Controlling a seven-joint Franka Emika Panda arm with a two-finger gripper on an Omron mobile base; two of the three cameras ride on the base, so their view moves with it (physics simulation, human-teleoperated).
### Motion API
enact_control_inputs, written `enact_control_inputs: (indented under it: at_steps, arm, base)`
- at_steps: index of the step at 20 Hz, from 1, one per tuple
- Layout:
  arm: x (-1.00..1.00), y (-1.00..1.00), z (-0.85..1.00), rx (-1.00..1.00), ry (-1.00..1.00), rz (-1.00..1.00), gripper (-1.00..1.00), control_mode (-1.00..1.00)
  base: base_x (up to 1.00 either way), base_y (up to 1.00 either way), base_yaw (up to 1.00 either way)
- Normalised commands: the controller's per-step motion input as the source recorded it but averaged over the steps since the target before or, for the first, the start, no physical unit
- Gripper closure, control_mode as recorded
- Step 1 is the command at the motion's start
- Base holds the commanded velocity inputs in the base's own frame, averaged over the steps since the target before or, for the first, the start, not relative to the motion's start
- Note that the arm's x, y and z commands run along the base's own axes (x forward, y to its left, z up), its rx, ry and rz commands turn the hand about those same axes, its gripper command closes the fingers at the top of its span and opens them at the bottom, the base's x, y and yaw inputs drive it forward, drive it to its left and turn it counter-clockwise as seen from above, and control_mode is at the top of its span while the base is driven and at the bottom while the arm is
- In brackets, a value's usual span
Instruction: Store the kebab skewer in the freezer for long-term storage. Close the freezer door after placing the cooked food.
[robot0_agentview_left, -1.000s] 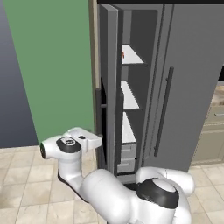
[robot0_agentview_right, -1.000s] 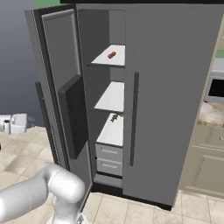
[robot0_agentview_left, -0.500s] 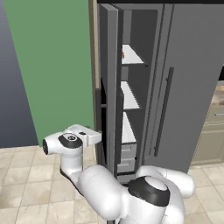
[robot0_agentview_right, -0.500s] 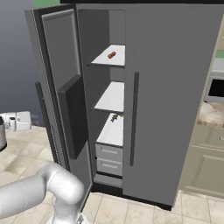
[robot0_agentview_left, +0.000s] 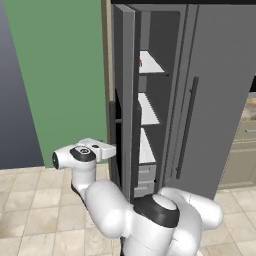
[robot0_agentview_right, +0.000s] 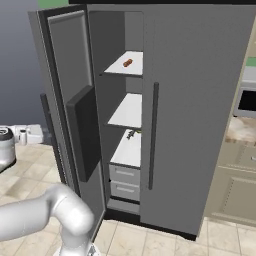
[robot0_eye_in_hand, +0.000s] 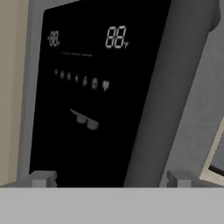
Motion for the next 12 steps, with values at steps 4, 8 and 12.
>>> enact_control_inputs:
  at_steps: [4,8,12]
  arm:
    - [0.23,-0.05,-0.04,0.0,0.06,0.0,-1.0,-1.0]
    - [0.03,-0.33,-0.09,0.0,0.1,-0.06,-1.0,-1.0]
    - [0.0,-0.72,-0.12,0.0,0.1,-0.16,-1.0,-1.0]
  base:
    - [0.0,0.0,0.0]
    - [0.0,0.0,0.0]
    - [0.0,0.0,0.0]
